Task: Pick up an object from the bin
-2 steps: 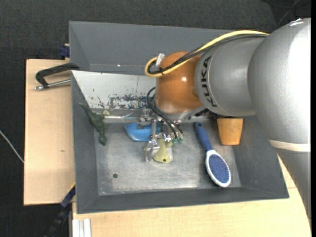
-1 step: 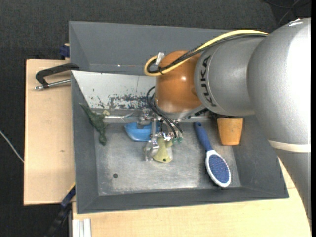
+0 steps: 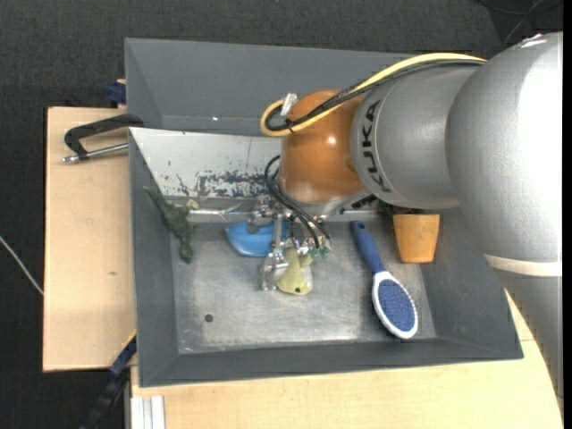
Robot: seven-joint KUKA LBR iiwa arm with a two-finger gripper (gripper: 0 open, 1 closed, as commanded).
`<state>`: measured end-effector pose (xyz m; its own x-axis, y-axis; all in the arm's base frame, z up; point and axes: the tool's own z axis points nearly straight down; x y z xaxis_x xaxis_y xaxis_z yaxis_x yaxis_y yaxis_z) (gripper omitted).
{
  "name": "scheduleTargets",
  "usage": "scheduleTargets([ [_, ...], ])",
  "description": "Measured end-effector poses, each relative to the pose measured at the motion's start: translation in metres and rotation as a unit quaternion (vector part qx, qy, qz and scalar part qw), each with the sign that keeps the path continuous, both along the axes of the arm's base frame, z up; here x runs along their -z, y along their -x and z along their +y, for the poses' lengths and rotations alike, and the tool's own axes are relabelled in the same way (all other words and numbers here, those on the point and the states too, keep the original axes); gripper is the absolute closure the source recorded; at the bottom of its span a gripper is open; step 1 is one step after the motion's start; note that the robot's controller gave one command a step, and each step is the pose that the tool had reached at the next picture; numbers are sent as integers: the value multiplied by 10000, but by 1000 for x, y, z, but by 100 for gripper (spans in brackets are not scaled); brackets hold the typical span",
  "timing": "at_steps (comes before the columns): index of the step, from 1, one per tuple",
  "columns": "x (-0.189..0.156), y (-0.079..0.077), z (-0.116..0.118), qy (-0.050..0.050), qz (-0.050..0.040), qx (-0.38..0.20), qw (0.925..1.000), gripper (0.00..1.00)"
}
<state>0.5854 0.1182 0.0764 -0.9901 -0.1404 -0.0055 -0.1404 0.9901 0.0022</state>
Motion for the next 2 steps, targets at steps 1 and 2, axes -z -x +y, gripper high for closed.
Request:
scheduleTargets([
  [1, -1, -1, 1, 0, -3, 3, 10000, 0],
  [2, -10, -5, 4, -20, -34, -4, 10000, 100],
])
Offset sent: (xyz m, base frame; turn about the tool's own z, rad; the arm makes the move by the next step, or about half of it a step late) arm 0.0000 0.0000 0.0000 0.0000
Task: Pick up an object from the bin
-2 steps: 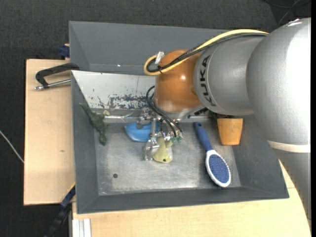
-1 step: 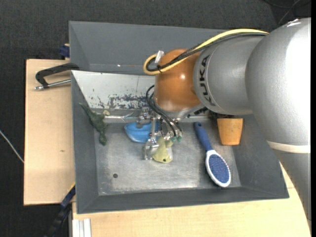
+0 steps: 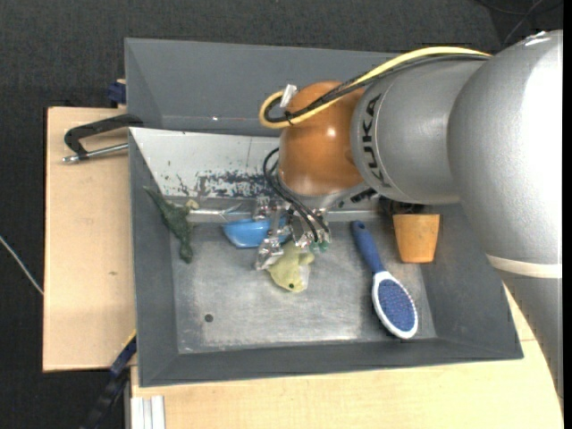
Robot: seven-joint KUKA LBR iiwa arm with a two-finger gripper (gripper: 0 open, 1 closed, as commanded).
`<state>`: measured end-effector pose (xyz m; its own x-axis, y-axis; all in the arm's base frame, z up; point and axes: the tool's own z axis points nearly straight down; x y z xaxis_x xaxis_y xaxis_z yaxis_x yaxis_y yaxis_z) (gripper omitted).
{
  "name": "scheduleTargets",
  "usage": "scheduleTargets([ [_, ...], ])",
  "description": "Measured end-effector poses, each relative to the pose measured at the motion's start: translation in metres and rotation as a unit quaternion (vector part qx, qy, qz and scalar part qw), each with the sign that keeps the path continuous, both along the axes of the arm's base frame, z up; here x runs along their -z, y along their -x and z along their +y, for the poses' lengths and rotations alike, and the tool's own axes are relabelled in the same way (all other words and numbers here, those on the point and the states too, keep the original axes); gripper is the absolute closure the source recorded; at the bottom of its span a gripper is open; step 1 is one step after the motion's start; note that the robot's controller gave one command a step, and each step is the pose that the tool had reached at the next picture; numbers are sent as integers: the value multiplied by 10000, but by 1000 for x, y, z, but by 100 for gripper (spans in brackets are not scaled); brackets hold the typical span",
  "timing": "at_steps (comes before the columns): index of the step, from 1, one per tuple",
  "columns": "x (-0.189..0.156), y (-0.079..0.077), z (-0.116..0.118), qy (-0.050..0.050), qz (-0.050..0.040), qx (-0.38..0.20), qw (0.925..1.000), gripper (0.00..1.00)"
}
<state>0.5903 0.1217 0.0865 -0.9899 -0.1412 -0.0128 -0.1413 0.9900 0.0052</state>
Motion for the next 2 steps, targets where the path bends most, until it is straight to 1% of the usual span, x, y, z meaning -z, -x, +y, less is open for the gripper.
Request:
scheduleTargets([
  [1, -30, -2, 1, 17, 10, 2, 10000, 100],
  [2, -88, -5, 2, 16, -4, 5, 10000, 100],
])
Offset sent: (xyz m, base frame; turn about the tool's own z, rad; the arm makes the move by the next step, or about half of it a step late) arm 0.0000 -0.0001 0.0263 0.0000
